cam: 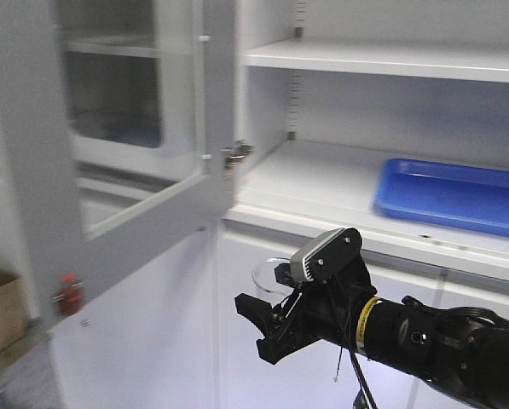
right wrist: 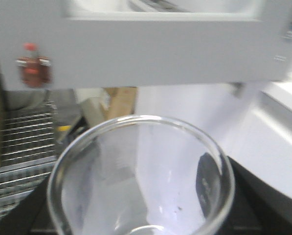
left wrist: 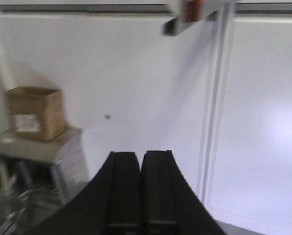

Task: Pick beaker and place in left cabinet
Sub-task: 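Extend the right gripper with the beaker over the blue tray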

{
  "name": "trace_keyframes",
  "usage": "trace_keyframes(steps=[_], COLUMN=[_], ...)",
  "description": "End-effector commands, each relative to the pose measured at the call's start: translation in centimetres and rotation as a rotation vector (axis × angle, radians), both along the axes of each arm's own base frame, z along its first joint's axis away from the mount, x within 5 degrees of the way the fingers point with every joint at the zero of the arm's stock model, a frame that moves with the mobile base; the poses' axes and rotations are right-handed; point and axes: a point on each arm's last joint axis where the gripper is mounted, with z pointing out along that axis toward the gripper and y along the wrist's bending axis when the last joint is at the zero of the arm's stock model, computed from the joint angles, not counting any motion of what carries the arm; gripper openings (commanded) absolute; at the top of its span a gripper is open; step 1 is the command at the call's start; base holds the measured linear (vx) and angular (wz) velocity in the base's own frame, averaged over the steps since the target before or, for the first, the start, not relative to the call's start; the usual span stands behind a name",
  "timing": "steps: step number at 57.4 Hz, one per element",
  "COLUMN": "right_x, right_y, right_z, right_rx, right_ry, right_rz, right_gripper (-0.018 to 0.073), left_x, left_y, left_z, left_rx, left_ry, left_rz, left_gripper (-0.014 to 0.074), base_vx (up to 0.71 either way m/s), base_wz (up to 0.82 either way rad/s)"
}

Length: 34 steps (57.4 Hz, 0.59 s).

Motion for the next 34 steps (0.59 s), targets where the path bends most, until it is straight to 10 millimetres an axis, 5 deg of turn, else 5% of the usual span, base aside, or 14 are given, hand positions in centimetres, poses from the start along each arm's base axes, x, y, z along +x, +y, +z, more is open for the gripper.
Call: trace_keyframes(steps=[1,34], right_x=[-0.36,-0.36], right_y=[-0.02,-0.02], right_z=[3.06,3.06], right_rx=[0.088,0.088], right_ry=[-0.087,-0.087], right_rz=[0.021,0.021], right_gripper=[0.0228,0.0228], left_x=[-0.03,-0.03], left_y=[-0.17,-0.17], left_z=[1.15,1.15], left_rx=[-0.012,-0.012], left_ry=[-0.108,-0.108], left_rz=[-0.021,-0.021], left_gripper=[0.0004,0.0004], base_vx=[0.19,0.19], base_wz=[-0.74,-0.61])
